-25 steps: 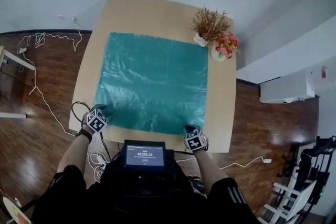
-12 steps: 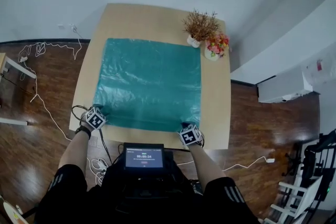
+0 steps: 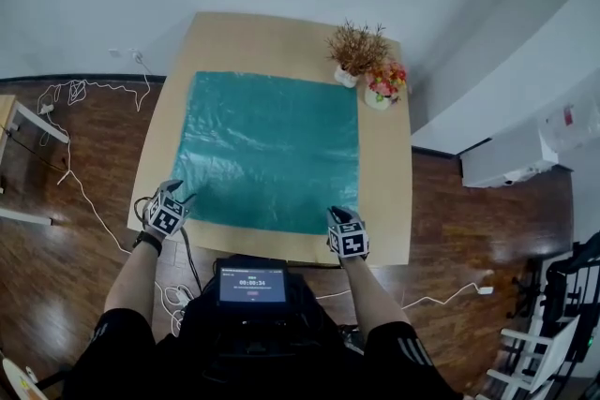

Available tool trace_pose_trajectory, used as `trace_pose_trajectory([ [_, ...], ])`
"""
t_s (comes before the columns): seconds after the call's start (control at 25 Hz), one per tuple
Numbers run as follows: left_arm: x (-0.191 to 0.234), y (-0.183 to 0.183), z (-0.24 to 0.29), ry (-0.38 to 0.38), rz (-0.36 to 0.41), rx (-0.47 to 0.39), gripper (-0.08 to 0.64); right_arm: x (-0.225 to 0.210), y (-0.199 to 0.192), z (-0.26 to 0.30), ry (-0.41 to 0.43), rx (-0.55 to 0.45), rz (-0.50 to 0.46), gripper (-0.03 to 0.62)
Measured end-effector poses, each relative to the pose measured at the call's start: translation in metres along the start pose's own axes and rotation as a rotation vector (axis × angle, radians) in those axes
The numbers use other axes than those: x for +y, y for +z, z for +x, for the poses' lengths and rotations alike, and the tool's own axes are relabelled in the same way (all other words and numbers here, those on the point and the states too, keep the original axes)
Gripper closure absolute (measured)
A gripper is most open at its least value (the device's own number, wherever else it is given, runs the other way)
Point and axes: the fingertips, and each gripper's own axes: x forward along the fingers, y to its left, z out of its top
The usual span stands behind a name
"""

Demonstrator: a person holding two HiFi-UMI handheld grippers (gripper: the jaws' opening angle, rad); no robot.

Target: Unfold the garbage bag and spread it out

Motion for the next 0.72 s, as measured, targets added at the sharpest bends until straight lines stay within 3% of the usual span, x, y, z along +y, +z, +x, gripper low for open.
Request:
trace_pose_trajectory([
  [0.2, -0.009, 0.027, -0.056, 0.041, -0.017, -0.138, 0.333, 0.018, 0.040, -0.042, 0.029, -0.155, 0.031, 0.520],
  [0.36, -0.034, 0.043, -0.095, 0.036, -0.005, -0.222, 0.333, 0.039, 0.054, -0.071, 0.058, -0.221, 0.030, 0.523],
  [0.56, -0.071, 0.050, -0.111, -0.033, -0.007, -0.283, 0.333, 0.066, 0.052, -0.094, 0.076, -0.256, 0.027, 0.526],
  [0.72, -0.090, 0.032, -0.115, -0.060, 0.021, -0.283, 0.333, 0.085, 0.046, -0.109, 0.054, -0.282, 0.026, 0.532],
])
